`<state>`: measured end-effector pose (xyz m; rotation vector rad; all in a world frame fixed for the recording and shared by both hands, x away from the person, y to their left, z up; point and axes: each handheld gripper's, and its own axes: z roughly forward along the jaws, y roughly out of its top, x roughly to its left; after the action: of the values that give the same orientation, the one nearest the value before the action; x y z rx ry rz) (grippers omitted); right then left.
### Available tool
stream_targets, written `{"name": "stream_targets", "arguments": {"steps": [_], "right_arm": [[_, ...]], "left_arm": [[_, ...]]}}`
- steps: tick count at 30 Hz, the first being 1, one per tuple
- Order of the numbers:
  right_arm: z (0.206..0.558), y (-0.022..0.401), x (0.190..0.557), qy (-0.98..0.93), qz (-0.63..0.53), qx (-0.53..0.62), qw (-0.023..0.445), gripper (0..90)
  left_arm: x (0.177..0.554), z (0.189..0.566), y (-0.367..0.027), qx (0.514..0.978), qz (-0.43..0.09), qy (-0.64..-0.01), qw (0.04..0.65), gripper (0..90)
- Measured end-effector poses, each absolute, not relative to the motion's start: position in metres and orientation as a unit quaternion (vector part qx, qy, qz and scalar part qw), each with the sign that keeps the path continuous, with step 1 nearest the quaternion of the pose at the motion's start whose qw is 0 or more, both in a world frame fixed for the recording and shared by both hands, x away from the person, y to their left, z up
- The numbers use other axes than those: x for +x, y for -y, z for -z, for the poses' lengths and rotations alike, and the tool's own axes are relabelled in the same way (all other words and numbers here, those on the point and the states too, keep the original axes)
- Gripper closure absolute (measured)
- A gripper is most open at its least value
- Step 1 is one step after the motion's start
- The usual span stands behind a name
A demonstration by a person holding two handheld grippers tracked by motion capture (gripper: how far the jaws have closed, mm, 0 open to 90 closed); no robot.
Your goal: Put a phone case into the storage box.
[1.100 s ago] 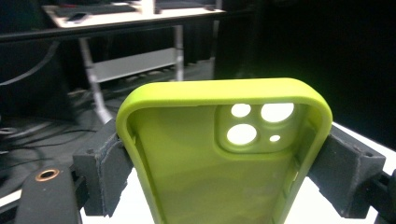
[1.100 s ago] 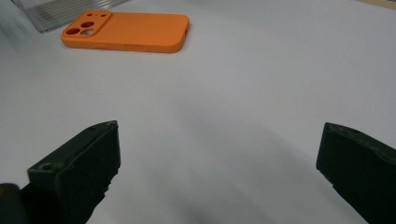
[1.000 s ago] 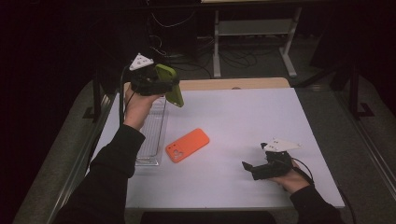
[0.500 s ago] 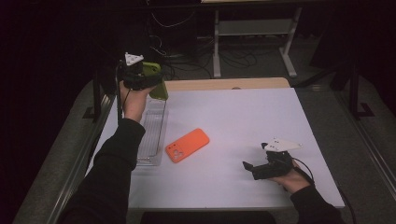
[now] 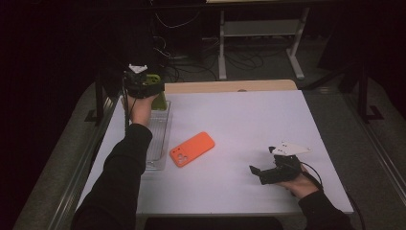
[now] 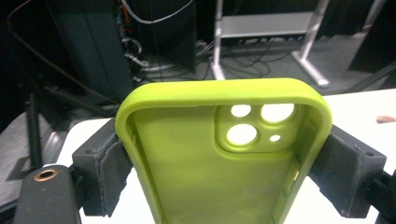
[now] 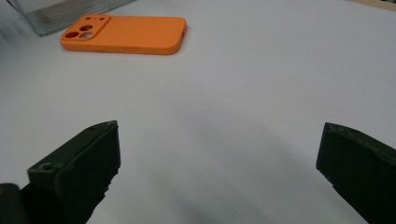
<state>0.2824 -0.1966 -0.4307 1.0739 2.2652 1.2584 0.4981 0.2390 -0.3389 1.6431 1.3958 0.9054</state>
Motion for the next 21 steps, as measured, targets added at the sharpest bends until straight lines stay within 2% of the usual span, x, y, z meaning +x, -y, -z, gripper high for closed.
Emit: {"name": "stream_targets", "arguments": {"steps": [9,14,21], "right_arm": [[0.431,0.196,0.282,-0.796,-0.442,0.378,0.167,0.0],[0.431,0.196,0.283,-0.796,-0.443,0.377,0.167,0.0],[0.431,0.195,0.283,-0.796,-0.444,0.377,0.166,0.0]], "left_arm": [[0.501,0.357,-0.24,0.648,-0.348,-0.565,0.372,14.6],[0.505,0.361,-0.237,0.642,-0.348,-0.567,0.381,14.4],[0.508,0.369,-0.236,0.654,-0.345,-0.576,0.35,14.0]]}}
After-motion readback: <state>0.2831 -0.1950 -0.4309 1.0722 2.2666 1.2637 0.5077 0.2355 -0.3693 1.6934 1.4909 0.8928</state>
